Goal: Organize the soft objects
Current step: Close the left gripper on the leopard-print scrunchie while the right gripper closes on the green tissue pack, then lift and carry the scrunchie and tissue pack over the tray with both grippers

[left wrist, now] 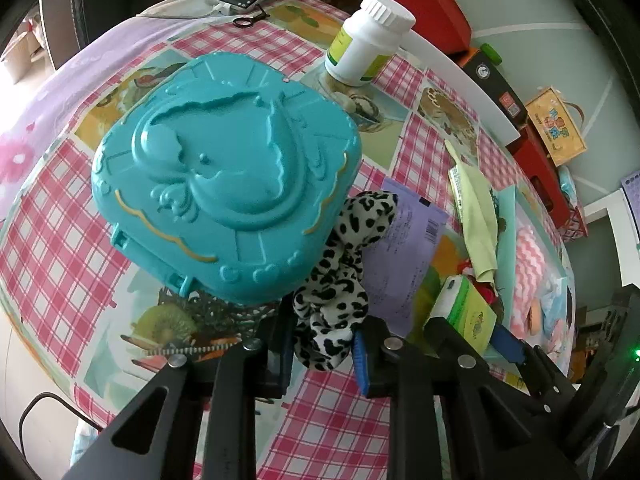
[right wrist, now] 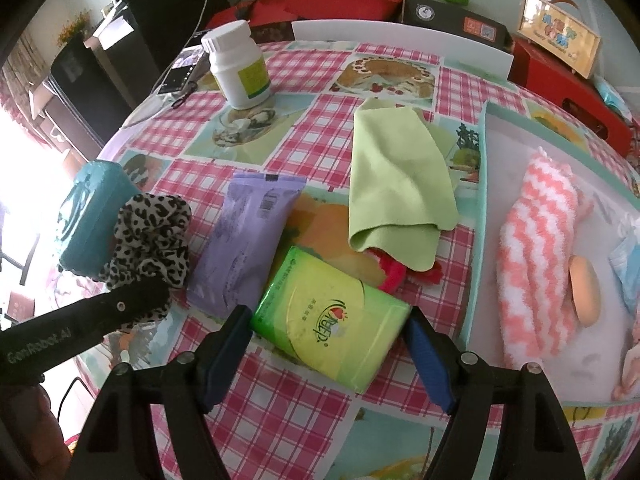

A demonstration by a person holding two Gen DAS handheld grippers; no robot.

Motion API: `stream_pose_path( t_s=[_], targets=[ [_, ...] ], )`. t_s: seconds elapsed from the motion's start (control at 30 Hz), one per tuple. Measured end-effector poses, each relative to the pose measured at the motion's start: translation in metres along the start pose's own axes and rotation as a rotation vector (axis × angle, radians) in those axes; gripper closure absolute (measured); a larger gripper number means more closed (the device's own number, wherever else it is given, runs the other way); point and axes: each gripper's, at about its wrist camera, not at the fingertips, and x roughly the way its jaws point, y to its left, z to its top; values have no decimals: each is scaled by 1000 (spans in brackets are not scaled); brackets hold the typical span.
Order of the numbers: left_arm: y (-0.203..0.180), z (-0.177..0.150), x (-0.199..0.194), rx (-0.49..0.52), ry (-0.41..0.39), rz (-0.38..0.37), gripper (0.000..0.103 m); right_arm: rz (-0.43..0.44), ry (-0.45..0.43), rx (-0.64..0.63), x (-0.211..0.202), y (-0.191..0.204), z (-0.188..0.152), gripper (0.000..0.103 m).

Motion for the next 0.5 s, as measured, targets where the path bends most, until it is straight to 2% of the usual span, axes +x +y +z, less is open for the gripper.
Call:
stream_pose_path(
  t_s=[0.5],
  targets=[
    [-9,1,-19,56,-52,-47,79,24,-57,17,-19,-3,3,24]
  ],
)
